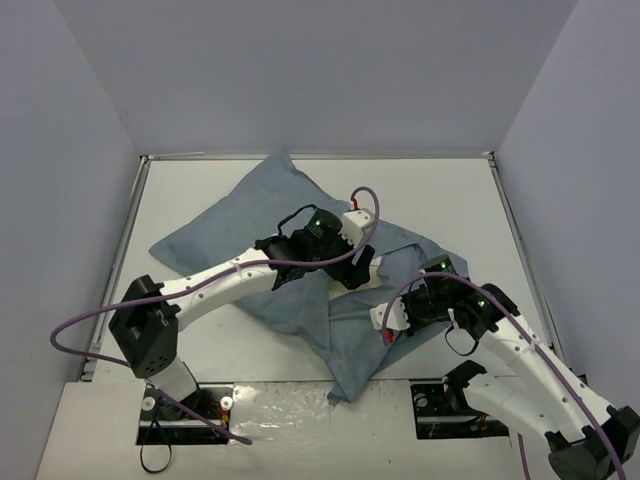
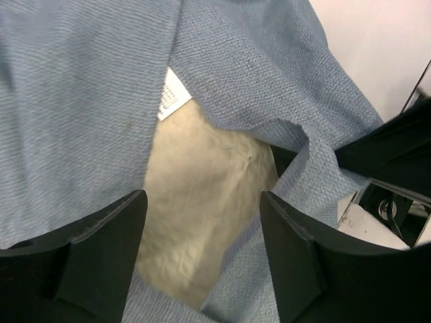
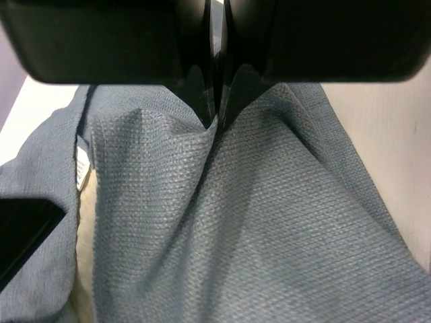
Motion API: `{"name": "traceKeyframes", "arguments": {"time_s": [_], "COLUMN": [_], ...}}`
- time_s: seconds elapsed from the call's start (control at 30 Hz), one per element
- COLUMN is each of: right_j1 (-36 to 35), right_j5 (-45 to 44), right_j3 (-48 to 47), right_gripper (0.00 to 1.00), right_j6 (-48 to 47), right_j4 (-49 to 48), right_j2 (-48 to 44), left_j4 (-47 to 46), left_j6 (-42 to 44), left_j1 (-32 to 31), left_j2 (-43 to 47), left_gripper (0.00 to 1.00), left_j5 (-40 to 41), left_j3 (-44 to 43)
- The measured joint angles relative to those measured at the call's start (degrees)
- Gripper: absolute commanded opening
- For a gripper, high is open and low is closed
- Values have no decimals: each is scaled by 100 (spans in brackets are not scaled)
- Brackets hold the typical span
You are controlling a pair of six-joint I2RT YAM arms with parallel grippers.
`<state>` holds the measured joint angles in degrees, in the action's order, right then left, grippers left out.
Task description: Remove the pillowcase from the pillow
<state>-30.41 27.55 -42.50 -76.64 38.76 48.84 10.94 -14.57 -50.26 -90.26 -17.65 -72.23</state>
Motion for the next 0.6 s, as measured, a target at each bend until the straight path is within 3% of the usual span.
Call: {"name": "traceKeyframes", "arguments": {"time_s": [0.1,0.2,0.23,0.33,0.43,0.47,0.6], "right_j1": [-140,-238,-256,-271,-271,-273,-273], "right_j5": [-37,-125,-142,-173,-162,-155,-66], "right_j3": [142,275,310,352,341,313,-118], "right_gripper": [0,0,0,0,23,38,61], "right_j6": [-160,-258,-280,-284,-94,17,529], "right_j4": [-2,0,0,0,2,9,46], "right_j2": [-247,-356,-372,-431,-516,-544,-612], "left_j4": [133,256,289,328,249,184,-46], "left_j6": [44,42,39,42,17,-17,-219], "left_j1": [-133,-142,-142,-140,-208,-243,-437], "left_j2": [-448,-859,-960,-1169,-1163,-1132,-946], "left_gripper": [59,39,26,22,22,23,24], "left_j5": [103,160,142,-20,-323,-424,-737], "left_j3": [-350,-640,-706,-778,-675,-595,-151]}}
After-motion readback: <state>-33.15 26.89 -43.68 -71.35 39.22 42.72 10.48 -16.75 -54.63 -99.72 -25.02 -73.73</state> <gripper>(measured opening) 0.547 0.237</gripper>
